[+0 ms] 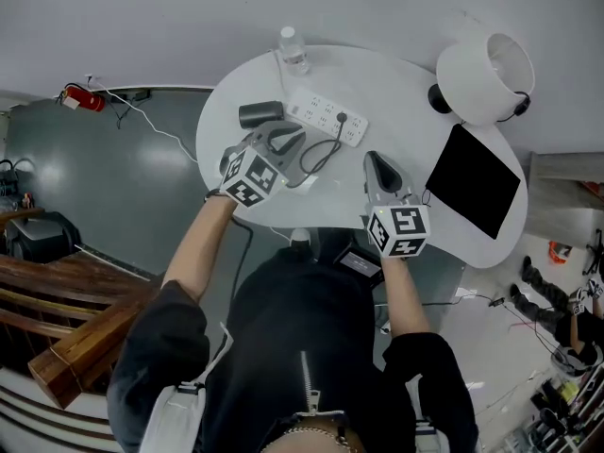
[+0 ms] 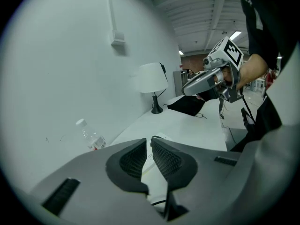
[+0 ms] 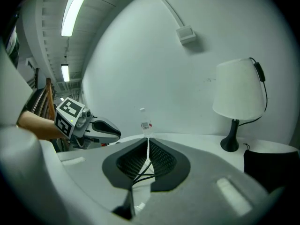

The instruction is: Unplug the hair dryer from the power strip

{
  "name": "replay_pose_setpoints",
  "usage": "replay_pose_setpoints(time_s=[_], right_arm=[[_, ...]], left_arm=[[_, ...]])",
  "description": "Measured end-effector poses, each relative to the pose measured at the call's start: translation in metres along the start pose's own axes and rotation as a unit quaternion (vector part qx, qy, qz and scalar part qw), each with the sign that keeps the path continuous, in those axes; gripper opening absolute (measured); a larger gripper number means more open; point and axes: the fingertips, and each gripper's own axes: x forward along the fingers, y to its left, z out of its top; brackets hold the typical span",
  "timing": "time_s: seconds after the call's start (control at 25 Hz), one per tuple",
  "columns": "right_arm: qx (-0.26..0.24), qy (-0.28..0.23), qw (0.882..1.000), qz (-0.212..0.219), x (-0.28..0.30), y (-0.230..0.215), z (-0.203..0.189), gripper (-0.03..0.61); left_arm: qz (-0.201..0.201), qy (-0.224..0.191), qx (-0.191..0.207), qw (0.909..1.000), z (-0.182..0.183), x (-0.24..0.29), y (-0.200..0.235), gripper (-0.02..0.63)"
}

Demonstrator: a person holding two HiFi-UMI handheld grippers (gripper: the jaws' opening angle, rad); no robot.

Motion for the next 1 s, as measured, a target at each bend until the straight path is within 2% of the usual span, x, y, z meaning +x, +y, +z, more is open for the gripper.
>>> replay_pose_setpoints(time_s=[0.08,0.16,0.24,0.48,0.72,1.0], right_arm=[[0.003,0.002,1.0,0.002,0.005,-0.005,0.0,0.005],[0.004,0.003,1.0,0.005,0.01,-0.008,0.0,0.005],[0.007,0.005,1.0,0.007,0.015,-0.01,-0.002,0.005],[0.017,0.009,1.0,0.011,0.027,-0.017,-0.007,0.005],[0.025,0.013,1.0,0.01,0.037,-0.025,-0.015,0.005],[0.017,0.028,0.999,0.01,0.045,-0.029,-0.028,0.006]], left_arm=[[-0.011,0.013,0.026,0.9995,0.0,0.008,0.003,0.035],[-0.03,0.027,0.051,0.9979,-0.001,0.015,0.005,0.102],[-0.048,0.039,0.076,0.9952,-0.004,0.024,0.004,0.13],[-0.102,0.072,0.161,0.9791,-0.014,0.048,0.001,0.258],[-0.133,0.108,0.23,0.958,-0.024,0.069,0.004,0.31],[-0.17,0.133,0.256,0.9425,-0.032,0.093,0.005,0.35]])
